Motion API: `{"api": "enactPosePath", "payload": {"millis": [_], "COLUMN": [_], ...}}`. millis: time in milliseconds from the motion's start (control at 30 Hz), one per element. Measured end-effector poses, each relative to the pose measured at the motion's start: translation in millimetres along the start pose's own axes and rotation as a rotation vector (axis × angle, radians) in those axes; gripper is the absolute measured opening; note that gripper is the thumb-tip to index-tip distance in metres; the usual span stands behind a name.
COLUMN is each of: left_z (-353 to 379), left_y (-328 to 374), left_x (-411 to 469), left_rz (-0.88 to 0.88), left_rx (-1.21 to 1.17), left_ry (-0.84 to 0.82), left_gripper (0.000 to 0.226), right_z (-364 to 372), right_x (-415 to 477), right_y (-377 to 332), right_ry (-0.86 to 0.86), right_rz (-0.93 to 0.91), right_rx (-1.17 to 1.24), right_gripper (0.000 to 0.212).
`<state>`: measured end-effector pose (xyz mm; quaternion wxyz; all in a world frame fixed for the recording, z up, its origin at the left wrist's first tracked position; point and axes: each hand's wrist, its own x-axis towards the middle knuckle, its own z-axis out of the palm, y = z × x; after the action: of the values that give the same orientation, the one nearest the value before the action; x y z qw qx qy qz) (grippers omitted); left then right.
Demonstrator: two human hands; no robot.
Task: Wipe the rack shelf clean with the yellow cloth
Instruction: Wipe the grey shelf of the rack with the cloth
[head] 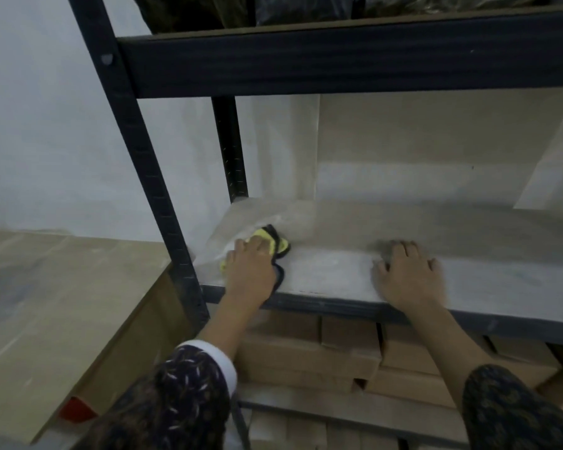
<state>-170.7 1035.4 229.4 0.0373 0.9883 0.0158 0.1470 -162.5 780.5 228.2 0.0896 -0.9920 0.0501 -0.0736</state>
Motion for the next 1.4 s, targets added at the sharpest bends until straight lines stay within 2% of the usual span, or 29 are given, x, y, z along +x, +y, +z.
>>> {"api": "enactPosePath", "payload": {"millis": [133, 233, 300, 333, 400, 467, 567, 667, 800, 900, 967, 1067, 1167, 1267, 1400], "left_z": [-4.1, -14.0, -19.9, -19.5, -12.5, 0.6, 13.6, 10.3, -1.5, -8.1, -6.9, 0.4, 20.2, 37.2, 34.8], "left_y": [-27.3, -35.9, -39.1, -35.9, -17.0, 11.3, 26.2, 1.9, -32.7, -34.7, -20.9, 26.0, 70.9, 72.4, 25.3], "left_x": [14.7, 28.8, 36.3, 37.9, 33.1, 20.2, 11.8, 23.7, 44.3, 58.8, 73.3, 88.0, 83.8, 85.6, 102.0], "left_rz": [-0.163, -0.282, -0.326, -0.286, -0.063, 0.194, 0.249, 0.144, -0.194, -0.341, -0.256, 0.045, 0.289, 0.292, 0.031], "left_rx": [0.048, 0.159, 0.128, 0.069, -0.043, -0.064, -0.074, -0.034, 0.152, 0.119, 0.041, -0.156, -0.111, -0.040, 0.014], "left_ry": [-0.069, -0.126, -0.091, -0.029, 0.101, 0.083, 0.035, 0.005, -0.118, -0.127, -0.063, -0.041, -0.057, 0.021, -0.041], "left_gripper": [0.037, 0.041, 0.042, 0.043, 0.044, 0.051, 0.054, 0.044, 0.042, 0.045, 0.049, 0.062, 0.054, 0.046, 0.043], "right_z": [-1.1, -0.3, 0.9, 1.4, 1.8, 1.4, 1.1, 1.2, 1.6, -0.3, -2.8, -4.9, -3.0, 1.5, 5.6], "right_x": [-1.2, -2.2, -2.3, -2.2, -1.5, -0.9, -0.7, 0.0, -1.8, 0.6, 6.3, 20.6, 34.7, 40.2, 41.0], "right_y": [1.8, 2.0, 0.3, -0.7, -2.8, -3.5, -1.6, -0.4, -0.7, -0.4, -0.5, -3.2, -5.7, -3.0, -3.7], "right_ry": [0.004, 0.007, 0.010, 0.013, 0.013, 0.006, 0.011, 0.013, 0.006, -0.018, -0.009, 0.006, -0.042, -0.088, -0.109], "right_rz": [0.010, 0.022, 0.026, 0.028, 0.034, 0.045, 0.051, 0.054, 0.069, 0.074, 0.063, 0.013, -0.026, -0.048, -0.062], "right_rx": [0.002, 0.000, 0.003, 0.004, 0.010, 0.010, 0.017, 0.006, 0.001, -0.001, 0.023, 0.042, 0.035, 0.035, 0.056], "right_gripper": [0.057, 0.056, 0.056, 0.056, 0.057, 0.057, 0.058, 0.058, 0.057, 0.055, 0.055, 0.054, 0.054, 0.053, 0.051]}}
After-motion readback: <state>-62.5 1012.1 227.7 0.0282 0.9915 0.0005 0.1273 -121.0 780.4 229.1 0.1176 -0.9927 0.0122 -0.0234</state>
